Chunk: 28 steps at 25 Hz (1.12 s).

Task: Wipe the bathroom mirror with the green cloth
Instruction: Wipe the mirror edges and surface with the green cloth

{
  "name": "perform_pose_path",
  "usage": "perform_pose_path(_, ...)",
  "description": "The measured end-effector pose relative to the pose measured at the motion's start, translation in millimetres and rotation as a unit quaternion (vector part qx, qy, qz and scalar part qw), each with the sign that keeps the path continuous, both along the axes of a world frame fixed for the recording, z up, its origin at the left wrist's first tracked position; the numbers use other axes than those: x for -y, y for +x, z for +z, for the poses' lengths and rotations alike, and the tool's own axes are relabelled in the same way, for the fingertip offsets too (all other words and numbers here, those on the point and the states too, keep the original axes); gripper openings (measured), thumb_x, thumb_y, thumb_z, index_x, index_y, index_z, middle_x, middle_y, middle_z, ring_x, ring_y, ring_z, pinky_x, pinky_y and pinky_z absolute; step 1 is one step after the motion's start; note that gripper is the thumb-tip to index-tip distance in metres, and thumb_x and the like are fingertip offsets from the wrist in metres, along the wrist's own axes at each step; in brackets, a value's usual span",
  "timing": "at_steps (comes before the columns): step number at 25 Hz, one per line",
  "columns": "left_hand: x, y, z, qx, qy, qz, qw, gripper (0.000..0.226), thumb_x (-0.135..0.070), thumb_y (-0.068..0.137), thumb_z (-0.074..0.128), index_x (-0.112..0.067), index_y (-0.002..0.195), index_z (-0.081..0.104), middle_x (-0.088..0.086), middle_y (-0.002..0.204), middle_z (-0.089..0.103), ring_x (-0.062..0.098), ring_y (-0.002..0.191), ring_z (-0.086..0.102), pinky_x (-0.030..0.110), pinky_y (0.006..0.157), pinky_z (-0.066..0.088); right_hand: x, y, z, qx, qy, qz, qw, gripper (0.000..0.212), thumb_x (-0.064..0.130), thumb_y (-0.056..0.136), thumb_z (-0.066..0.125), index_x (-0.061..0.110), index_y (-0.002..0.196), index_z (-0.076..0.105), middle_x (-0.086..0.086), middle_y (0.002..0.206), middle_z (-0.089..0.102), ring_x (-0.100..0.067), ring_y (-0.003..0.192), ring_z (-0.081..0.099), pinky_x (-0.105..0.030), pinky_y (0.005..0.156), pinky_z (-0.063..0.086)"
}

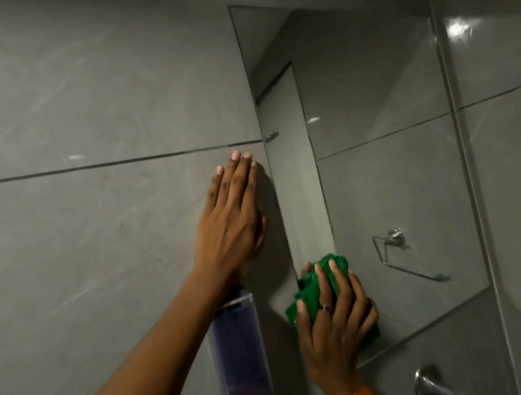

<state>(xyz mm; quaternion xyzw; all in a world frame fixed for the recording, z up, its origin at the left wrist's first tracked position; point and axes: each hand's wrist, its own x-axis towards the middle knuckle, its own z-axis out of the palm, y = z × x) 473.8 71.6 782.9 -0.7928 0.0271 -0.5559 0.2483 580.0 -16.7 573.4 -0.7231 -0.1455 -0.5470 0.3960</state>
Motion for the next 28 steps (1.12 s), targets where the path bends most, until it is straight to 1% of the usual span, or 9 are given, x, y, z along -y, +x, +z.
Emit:
perform_pose_path(2, -2, 0, 0, 0.007, 0.003, 0.002, 1.0, 0.071, -0.023, 0.095, 0.047, 0.002, 0.156, 0.021, 0.022, 0.165, 0.021, 0.034, 0.155, 0.013, 0.048, 0.128, 0.013, 2, 3, 42, 0.021, 0.002, -0.004, 1.0, 0.059, 0.051, 0.104, 0.034, 0.019, 0.153, 0.042, -0.009, 0.158, 0.043, -0.036, 0.143, 0.039, -0.058, 0.108, 0.031)
perform_pose_path(5, -5, 2, 1, 0.025, 0.004, 0.001, 1.0, 0.073, -0.027, 0.093, 0.046, 0.001, 0.155, 0.021, 0.022, 0.165, 0.022, 0.033, 0.155, 0.014, 0.047, 0.127, 0.013, 9, 9, 99, 0.058, 0.002, -0.02, 0.998, 0.059, 0.051, 0.103, 0.036, 0.018, 0.151, 0.047, -0.012, 0.156, 0.046, -0.037, 0.14, 0.042, -0.057, 0.108, 0.034)
perform_pose_path(8, -7, 4, 8, 0.057, -0.026, -0.017, 0.998, 0.07, -0.031, 0.095, 0.04, 0.0, 0.156, 0.022, 0.02, 0.165, 0.023, 0.03, 0.155, 0.014, 0.045, 0.128, 0.011, 12, 15, 158, 0.096, -0.011, -0.031, 0.995, 0.059, 0.05, 0.101, 0.039, 0.018, 0.15, 0.047, -0.013, 0.155, 0.046, -0.037, 0.139, 0.043, -0.056, 0.108, 0.035)
perform_pose_path(11, -8, 7, 20, 0.072, -0.035, -0.029, 0.996, 0.067, -0.032, 0.098, 0.036, 0.001, 0.155, 0.024, 0.02, 0.165, 0.024, 0.029, 0.156, 0.014, 0.045, 0.127, 0.012, 12, 17, 220, 0.113, -0.007, -0.029, 0.993, 0.059, 0.05, 0.101, 0.04, 0.019, 0.15, 0.046, -0.012, 0.155, 0.047, -0.036, 0.14, 0.042, -0.057, 0.109, 0.035)
perform_pose_path(14, -9, 6, 40, 0.083, -0.041, -0.021, 0.996, 0.067, -0.035, 0.099, 0.033, 0.002, 0.154, 0.026, 0.021, 0.164, 0.025, 0.03, 0.155, 0.015, 0.045, 0.127, 0.013, 12, 19, 285, 0.127, -0.001, -0.02, 0.992, 0.058, 0.05, 0.101, 0.04, 0.02, 0.15, 0.047, -0.011, 0.155, 0.047, -0.036, 0.14, 0.042, -0.056, 0.11, 0.034)
perform_pose_path(18, -11, 5, 65, 0.098, -0.052, -0.012, 0.994, 0.068, -0.038, 0.1, 0.028, 0.003, 0.154, 0.025, 0.022, 0.164, 0.026, 0.032, 0.154, 0.016, 0.045, 0.127, 0.011, 15, 25, 359, 0.158, -0.018, -0.017, 0.987, 0.057, 0.048, 0.101, 0.039, 0.021, 0.15, 0.046, -0.012, 0.154, 0.047, -0.037, 0.139, 0.042, -0.058, 0.11, 0.032)
perform_pose_path(23, -12, 3, 91, 0.109, -0.066, 0.006, 0.992, 0.069, -0.039, 0.1, 0.025, 0.004, 0.155, 0.02, 0.023, 0.165, 0.021, 0.032, 0.155, 0.012, 0.044, 0.127, 0.007, 17, 25, 432, 0.177, -0.044, -0.01, 0.983, 0.055, 0.046, 0.101, 0.038, 0.021, 0.148, 0.048, -0.014, 0.154, 0.045, -0.039, 0.139, 0.039, -0.058, 0.109, 0.029)
perform_pose_path(25, -11, -1, 104, 0.1, -0.077, -0.012, 0.992, 0.07, -0.04, 0.1, 0.024, 0.003, 0.155, 0.019, 0.023, 0.166, 0.02, 0.031, 0.156, 0.01, 0.043, 0.128, 0.005, 17, 23, 454, 0.177, -0.057, -0.016, 0.982, 0.053, 0.046, 0.102, 0.037, 0.022, 0.148, 0.049, -0.011, 0.154, 0.046, -0.038, 0.138, 0.04, -0.055, 0.106, 0.031)
perform_pose_path(28, -11, -13, 123, 0.09, -0.097, -0.05, 0.99, 0.069, -0.038, 0.101, 0.029, 0.004, 0.155, 0.021, 0.022, 0.165, 0.021, 0.03, 0.156, 0.009, 0.039, 0.128, 0.0, 21, 14, 484, 0.172, -0.087, -0.007, 0.981, 0.05, 0.044, 0.103, 0.039, 0.023, 0.147, 0.049, -0.009, 0.152, 0.045, -0.037, 0.134, 0.041, -0.052, 0.101, 0.033)
